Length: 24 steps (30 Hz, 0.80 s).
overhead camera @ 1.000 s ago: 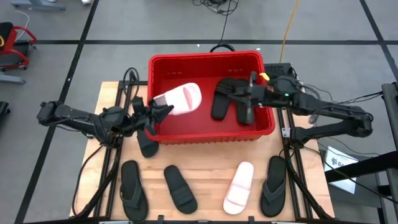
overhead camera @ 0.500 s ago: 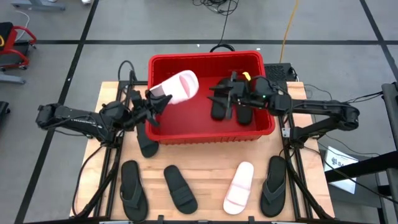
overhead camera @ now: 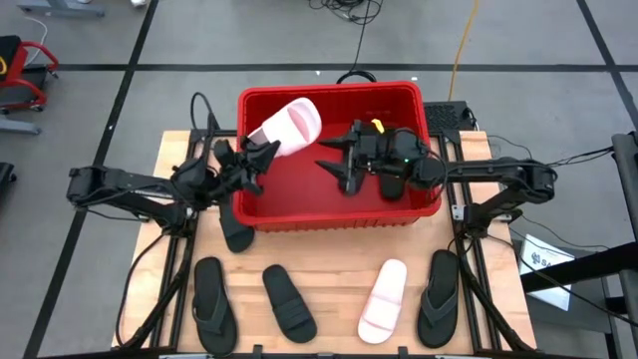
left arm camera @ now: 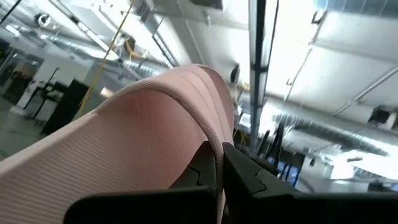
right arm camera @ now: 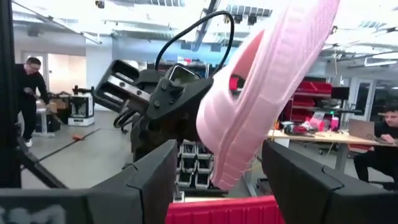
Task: Pick and place slides into bin
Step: Put the pink slide into the red bin
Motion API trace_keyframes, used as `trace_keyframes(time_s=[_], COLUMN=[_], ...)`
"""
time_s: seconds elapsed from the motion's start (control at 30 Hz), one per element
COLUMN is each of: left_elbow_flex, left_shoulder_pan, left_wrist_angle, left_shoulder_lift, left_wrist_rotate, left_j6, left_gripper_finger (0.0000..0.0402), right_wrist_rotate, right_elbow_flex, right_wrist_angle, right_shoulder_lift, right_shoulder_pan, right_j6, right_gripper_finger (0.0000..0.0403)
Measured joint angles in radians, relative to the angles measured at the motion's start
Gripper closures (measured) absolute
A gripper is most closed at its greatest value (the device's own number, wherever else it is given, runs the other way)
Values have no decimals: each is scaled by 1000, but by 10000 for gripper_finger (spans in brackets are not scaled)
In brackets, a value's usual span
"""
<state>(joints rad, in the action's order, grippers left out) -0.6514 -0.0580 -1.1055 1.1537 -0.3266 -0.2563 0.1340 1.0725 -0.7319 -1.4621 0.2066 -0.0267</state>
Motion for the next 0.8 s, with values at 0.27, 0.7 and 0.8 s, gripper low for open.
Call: trace_keyframes(time_s=[0.27, 0.7, 0.8], left_elbow_flex=[-145, -293, -297], left_shoulder_pan=[-22, -19, -11], left_wrist_angle=[-12, 49, 54], left_shoulder_lift=[126, 251, 256], left_wrist_rotate=[92, 117, 113], left_j6=[27, 37, 40], left_gripper_finger=[401, 401, 401], right_wrist_rotate=[-31, -66, -95], right_elbow_flex=[0, 0, 0], right_wrist_angle=[-20, -64, -48], right_shoulder_lift=[-40, -42, -41], right_shoulder_pan=[-1, -2, -2], right_j6=[14, -10, 15], right_gripper_finger=[175, 173, 172])
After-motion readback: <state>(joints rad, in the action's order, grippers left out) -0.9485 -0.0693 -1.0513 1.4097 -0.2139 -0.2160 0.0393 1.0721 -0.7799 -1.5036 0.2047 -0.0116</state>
